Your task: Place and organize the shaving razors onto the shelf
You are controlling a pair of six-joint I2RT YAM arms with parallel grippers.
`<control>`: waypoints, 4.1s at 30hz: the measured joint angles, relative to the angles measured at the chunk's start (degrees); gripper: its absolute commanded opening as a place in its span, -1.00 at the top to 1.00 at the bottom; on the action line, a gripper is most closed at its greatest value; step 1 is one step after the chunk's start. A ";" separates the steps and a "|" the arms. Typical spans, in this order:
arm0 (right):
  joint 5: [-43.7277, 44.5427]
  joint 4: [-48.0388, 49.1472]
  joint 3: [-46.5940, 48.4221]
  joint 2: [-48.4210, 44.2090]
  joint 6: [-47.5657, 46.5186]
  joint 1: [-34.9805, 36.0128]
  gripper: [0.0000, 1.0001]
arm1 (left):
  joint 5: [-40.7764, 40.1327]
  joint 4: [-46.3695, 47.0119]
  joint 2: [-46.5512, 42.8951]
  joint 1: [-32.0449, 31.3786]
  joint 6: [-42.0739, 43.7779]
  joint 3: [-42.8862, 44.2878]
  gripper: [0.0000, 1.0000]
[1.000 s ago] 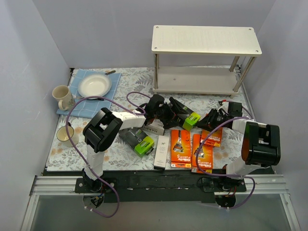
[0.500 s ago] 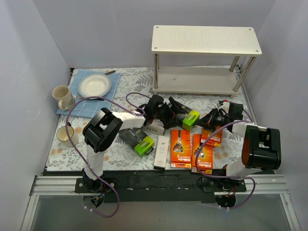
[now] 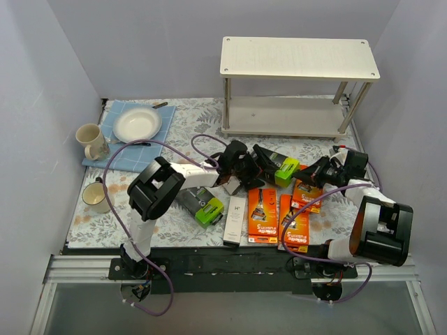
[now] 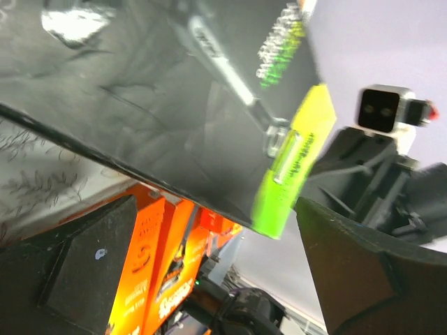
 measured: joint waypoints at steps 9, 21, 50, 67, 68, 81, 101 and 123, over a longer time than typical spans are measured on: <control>0.70 -0.66 -4.17 -4.13 0.98 -2.99 0.97 | -2.27 -5.07 5.18 -4.42 0.13 6.60 -0.96; -1.38 -3.52 -6.60 -7.19 -0.66 -2.99 0.94 | -1.38 -2.91 6.23 -5.53 0.61 7.96 -0.96; -3.34 -14.49 -1.44 -10.99 -11.58 -1.75 0.95 | 7.10 7.78 6.56 -1.53 10.36 10.36 0.37; -0.68 -1.62 5.99 -0.37 -6.34 -6.86 0.97 | 15.80 9.33 28.02 1.95 17.75 42.91 0.01; -0.68 -1.03 6.45 0.48 -5.84 -6.97 0.97 | 15.76 9.29 28.89 2.08 18.05 44.15 -0.11; -0.79 6.43 14.60 11.34 -1.05 -7.26 0.97 | 12.96 7.98 32.61 4.09 20.76 48.89 -0.75; -0.87 9.16 21.68 18.88 0.83 -5.62 0.97 | 5.25 -3.63 29.03 6.78 37.57 44.46 1.00; 6.97 30.38 24.11 26.91 17.84 -1.73 0.69 | 6.47 -21.40 -5.11 5.90 72.85 21.73 1.00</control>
